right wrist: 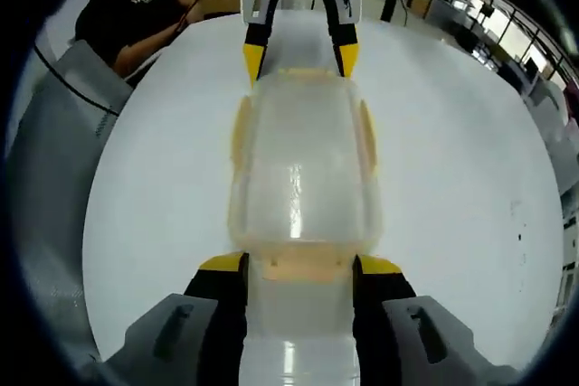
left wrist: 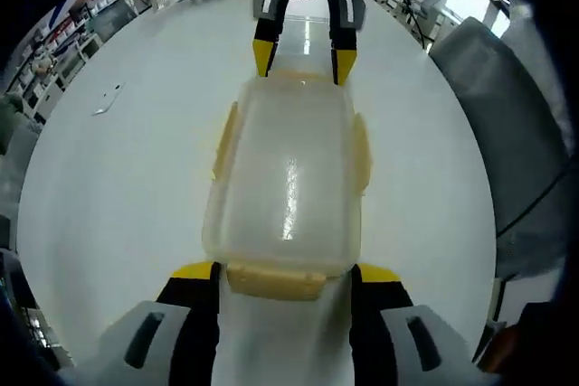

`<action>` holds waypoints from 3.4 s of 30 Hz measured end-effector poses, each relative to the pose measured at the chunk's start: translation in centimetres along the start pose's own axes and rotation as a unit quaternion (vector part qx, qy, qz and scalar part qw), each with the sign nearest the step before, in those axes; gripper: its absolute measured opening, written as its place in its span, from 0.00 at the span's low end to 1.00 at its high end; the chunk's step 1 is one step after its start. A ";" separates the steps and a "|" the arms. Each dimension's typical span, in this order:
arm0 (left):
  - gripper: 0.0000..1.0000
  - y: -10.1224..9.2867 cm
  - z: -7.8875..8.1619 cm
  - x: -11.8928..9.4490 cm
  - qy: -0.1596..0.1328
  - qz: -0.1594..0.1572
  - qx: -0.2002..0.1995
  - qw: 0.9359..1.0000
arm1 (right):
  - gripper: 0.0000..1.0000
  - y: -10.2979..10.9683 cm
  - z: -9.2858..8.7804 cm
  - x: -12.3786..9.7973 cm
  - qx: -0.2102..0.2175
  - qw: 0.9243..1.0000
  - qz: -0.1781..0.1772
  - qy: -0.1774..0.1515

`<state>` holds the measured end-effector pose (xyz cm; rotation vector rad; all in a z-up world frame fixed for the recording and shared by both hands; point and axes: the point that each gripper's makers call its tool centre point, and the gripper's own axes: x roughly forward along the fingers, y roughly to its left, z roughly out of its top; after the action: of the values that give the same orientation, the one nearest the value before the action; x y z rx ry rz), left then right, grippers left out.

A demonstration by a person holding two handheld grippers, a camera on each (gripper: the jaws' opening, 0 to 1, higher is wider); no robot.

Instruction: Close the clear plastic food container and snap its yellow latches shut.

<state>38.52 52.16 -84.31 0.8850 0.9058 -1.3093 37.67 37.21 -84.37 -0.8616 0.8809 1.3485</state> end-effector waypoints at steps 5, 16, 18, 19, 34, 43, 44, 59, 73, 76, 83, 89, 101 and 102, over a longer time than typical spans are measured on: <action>0.46 -0.1 -0.3 -0.2 0.010 -0.004 0.009 1.000 | 0.41 0.0 0.0 0.0 -0.001 1.000 0.003 0.003; 0.34 -0.3 -0.6 -0.4 0.032 -0.011 0.026 0.999 | 0.39 0.0 0.1 0.2 -0.015 1.000 0.009 0.023; 0.34 -0.4 -0.7 -0.5 0.033 -0.011 0.027 0.999 | 0.38 0.1 0.1 0.2 -0.017 0.999 0.008 0.033; 0.34 -0.4 -0.6 -0.5 0.034 -0.012 0.034 0.999 | 0.37 0.1 0.2 0.2 -0.016 0.999 0.008 0.035; 0.35 -0.4 -0.7 -0.6 0.030 -0.012 0.026 0.999 | 0.38 0.1 0.0 0.2 -0.023 0.996 0.012 0.090; 0.34 -0.3 -0.4 -0.5 0.044 -0.010 0.021 0.999 | 0.37 0.1 -0.4 0.0 -0.017 0.995 0.010 0.098; 0.34 -0.4 -0.4 -0.5 0.044 -0.009 0.022 0.999 | 0.36 0.1 -0.4 -0.1 -0.016 0.995 0.009 0.096; 0.33 -0.9 0.6 -3.1 0.041 -0.008 0.006 0.999 | 0.35 0.1 0.8 -2.2 -0.031 0.997 0.005 0.064; 0.33 -2.3 6.2 -5.7 0.030 0.012 0.001 0.999 | 0.36 0.5 -0.9 -8.2 -0.053 0.997 -0.010 0.050; 0.33 -2.3 7.9 -5.9 0.029 0.015 0.006 0.999 | 0.36 0.4 -2.3 -9.7 -0.050 0.997 -0.018 0.053; 0.33 -2.3 12.4 -4.7 0.023 0.016 0.022 0.999 | 0.36 0.6 -5.8 -12.2 -0.038 0.997 -0.022 0.061; 0.33 -2.0 15.6 -3.4 0.025 0.016 0.027 0.999 | 0.36 0.6 -8.8 -13.7 -0.033 0.996 -0.031 0.073; 0.33 -2.1 20.5 0.4 0.038 0.002 0.041 0.998 | 0.36 0.2 -14.8 -15.8 -0.015 0.996 -0.031 0.087; 0.33 -2.1 20.9 0.6 0.040 0.002 0.042 0.998 | 0.36 0.2 -15.2 -15.9 -0.014 0.996 -0.031 0.088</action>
<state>37.44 32.68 -76.64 1.0099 0.9146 -1.3236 36.62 16.68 -76.52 -1.0331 0.9650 1.2468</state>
